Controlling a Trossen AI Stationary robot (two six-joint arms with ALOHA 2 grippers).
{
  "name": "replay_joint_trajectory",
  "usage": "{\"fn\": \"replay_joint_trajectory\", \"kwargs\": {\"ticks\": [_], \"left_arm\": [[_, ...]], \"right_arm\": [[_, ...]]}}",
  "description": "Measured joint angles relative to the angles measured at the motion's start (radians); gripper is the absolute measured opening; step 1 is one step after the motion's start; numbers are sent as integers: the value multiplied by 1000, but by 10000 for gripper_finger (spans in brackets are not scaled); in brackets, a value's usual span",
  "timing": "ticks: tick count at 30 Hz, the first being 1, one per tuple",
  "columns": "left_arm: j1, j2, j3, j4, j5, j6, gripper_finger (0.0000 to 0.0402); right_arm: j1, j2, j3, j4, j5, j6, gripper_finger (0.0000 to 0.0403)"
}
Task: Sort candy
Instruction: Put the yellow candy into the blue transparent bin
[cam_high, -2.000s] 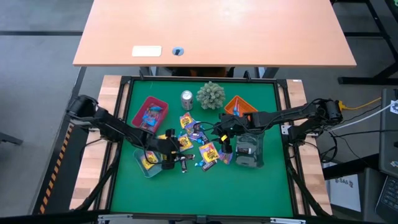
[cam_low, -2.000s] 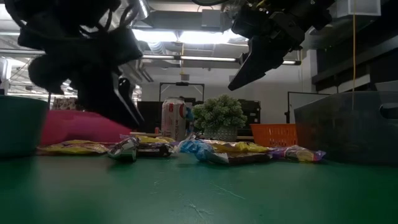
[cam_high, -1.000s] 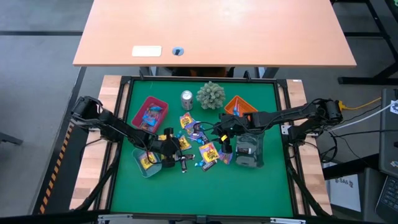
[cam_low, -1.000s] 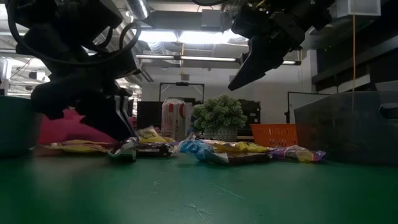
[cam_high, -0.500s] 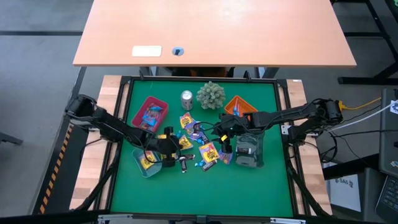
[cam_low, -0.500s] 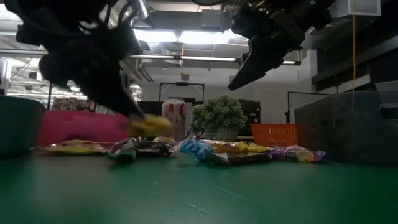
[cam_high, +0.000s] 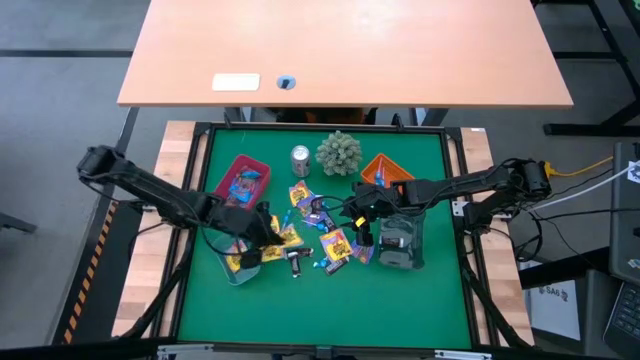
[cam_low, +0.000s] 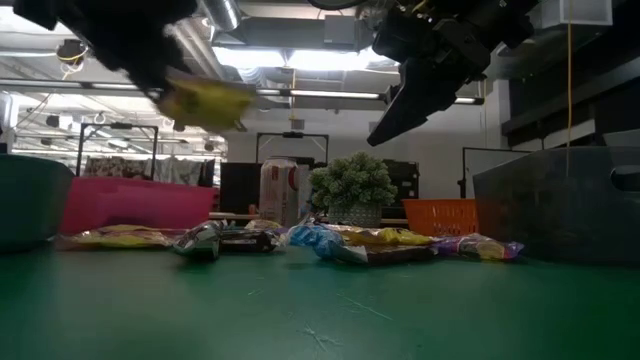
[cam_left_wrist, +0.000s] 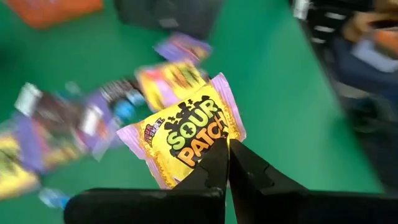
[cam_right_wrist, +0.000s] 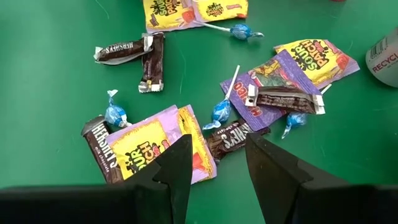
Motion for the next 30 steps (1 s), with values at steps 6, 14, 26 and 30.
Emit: {"fn": "replay_joint_trajectory", "kwargs": {"ticks": [6, 14, 26, 30], "left_arm": [[0, -134, 0, -254, 251, -231, 0], [-27, -200, 0, -530, 420, -453, 0], [-56, -199, 0, -662, 355, -493, 0], [-55, -199, 0, -689, 313, -544, 0]], "right_arm": [[0, 0, 0, 0, 0, 0, 149], [0, 0, 0, 0, 0, 1, 149], [0, 0, 0, 0, 0, 0, 149], [0, 0, 0, 0, 0, 1, 149]]}}
